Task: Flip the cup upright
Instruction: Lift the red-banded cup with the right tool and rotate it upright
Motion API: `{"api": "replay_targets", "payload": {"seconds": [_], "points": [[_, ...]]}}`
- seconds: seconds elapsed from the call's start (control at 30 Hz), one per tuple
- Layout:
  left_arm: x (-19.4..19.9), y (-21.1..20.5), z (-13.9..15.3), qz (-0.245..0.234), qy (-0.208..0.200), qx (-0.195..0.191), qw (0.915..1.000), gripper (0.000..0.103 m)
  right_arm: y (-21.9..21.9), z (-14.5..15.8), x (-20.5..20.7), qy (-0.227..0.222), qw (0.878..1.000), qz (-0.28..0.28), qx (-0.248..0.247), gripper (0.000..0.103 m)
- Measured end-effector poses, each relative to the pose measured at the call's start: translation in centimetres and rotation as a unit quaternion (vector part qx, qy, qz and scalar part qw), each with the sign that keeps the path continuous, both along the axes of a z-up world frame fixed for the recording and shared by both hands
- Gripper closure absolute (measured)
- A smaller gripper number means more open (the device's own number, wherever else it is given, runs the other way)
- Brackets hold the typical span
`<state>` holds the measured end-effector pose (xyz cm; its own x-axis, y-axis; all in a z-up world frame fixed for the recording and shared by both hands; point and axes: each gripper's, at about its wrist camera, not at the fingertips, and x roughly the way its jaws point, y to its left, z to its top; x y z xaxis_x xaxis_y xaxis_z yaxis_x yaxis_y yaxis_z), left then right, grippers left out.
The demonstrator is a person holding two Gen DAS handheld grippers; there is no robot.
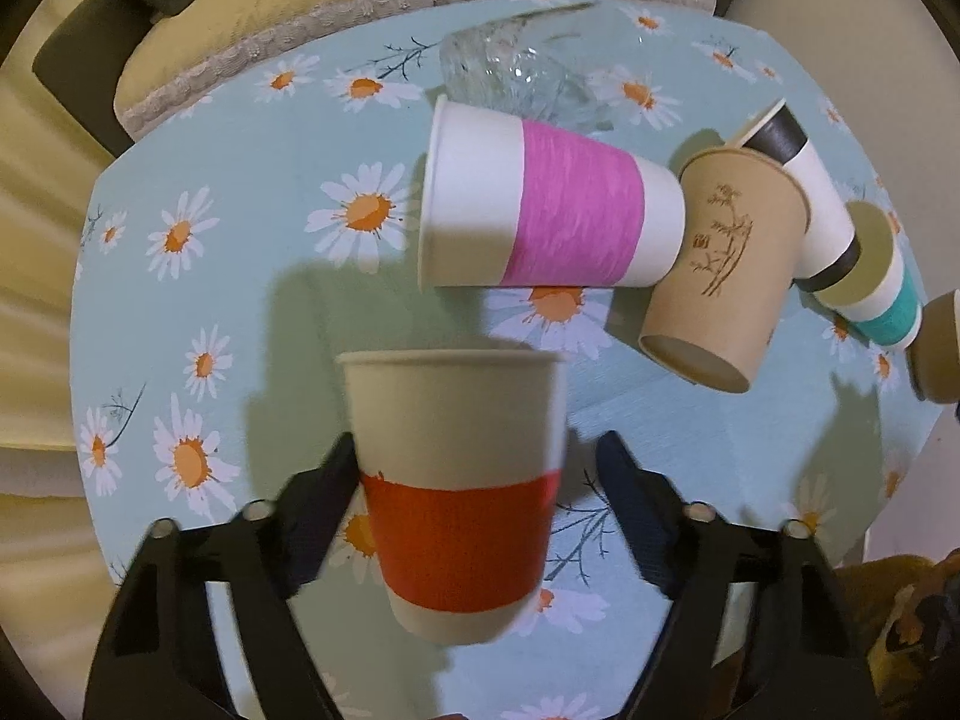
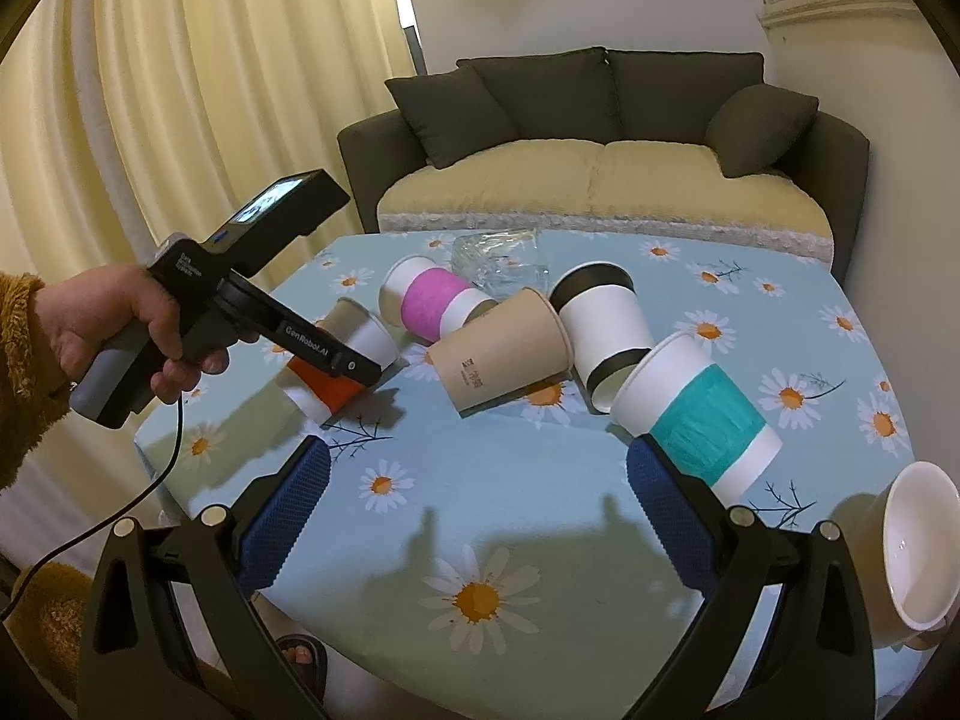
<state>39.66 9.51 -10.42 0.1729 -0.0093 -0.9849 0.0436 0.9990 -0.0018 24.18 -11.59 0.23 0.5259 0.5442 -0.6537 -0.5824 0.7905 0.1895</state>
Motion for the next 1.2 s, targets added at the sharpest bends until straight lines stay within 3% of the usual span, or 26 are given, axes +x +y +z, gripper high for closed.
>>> {"api": "replay_targets", "payload": {"seconds": [0.1,0.37,0.63,0.83,1.2], "points": [[0.1,0.1,0.0,0.008,0.001,-0.003,1.0,0.039,-0.3,0.2,0.1,-0.001,1.0,-0.006,0.001,0.005],[-1.6,0.0,2.2,0.048,-0.002,-0.069,0.9965,0.04,-1.0,0.5,-0.2,0.007,1.0,0.0,0.016,0.005],[-4.9,-2.3,4.3,0.096,-0.001,-0.188,0.9775,0.04,-1.3,0.5,-1.1,0.048,0.996,0.044,0.053,0.005],[-7.0,-4.1,3.3,0.128,0.0,-0.226,0.9658,0.04,-2.5,-0.1,-1.4,0.092,0.992,0.056,0.07,0.005],[-8.1,-5.7,0.0,0.147,0.014,-0.218,0.9646,0.034,-2.5,-2.3,-1.1,0.117,0.991,0.054,0.04,0.005]]}}
